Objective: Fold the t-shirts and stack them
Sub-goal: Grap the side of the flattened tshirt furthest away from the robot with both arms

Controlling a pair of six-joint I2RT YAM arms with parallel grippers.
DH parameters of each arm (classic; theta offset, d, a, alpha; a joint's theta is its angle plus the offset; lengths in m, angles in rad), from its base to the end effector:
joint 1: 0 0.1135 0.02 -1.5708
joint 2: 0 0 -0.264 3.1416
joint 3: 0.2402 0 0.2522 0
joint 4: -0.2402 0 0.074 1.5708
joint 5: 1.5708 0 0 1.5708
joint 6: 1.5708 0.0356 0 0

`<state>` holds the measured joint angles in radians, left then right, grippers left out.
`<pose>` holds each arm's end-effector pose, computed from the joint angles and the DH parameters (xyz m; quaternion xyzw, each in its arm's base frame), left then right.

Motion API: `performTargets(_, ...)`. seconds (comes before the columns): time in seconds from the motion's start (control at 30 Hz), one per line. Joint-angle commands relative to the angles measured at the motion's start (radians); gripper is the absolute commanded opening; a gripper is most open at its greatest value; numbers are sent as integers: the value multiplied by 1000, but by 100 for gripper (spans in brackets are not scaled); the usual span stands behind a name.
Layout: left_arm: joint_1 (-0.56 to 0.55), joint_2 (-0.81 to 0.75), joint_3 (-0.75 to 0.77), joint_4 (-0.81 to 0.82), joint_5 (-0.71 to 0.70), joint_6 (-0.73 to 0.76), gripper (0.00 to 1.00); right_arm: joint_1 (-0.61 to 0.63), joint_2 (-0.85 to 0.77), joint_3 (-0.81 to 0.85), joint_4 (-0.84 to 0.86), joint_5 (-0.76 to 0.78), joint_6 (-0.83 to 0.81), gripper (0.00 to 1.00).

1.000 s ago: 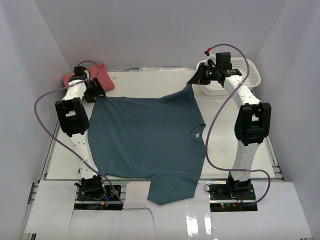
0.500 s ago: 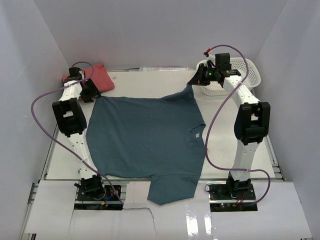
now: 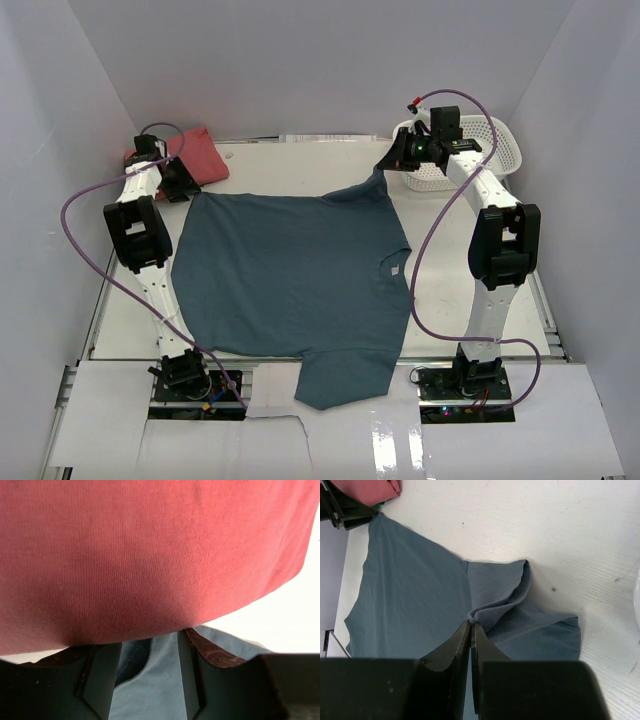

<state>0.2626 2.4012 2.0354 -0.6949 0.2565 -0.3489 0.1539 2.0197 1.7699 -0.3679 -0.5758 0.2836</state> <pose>0.5026 0.1258 0.1654 -0.2581 0.9249 -0.1344 0.2446 0.4629 0.0914 0.2888 -0.0748 0.8587 0.3417 0.3746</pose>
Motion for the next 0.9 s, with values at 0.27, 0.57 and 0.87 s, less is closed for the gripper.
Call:
performTargets(0.27, -20, 52, -1, -34, -8, 37, 56, 3, 10, 14, -2, -2, -8, 8)
performTargets(0.57, -48, 70, -3, -49, -34, 60, 52, 3, 14, 22, -3, -15, -3, 8)
performTargets(0.87, -62, 78, -14, -71, -74, 87, 35, 1, 16, 34, -2, -24, 9, 8)
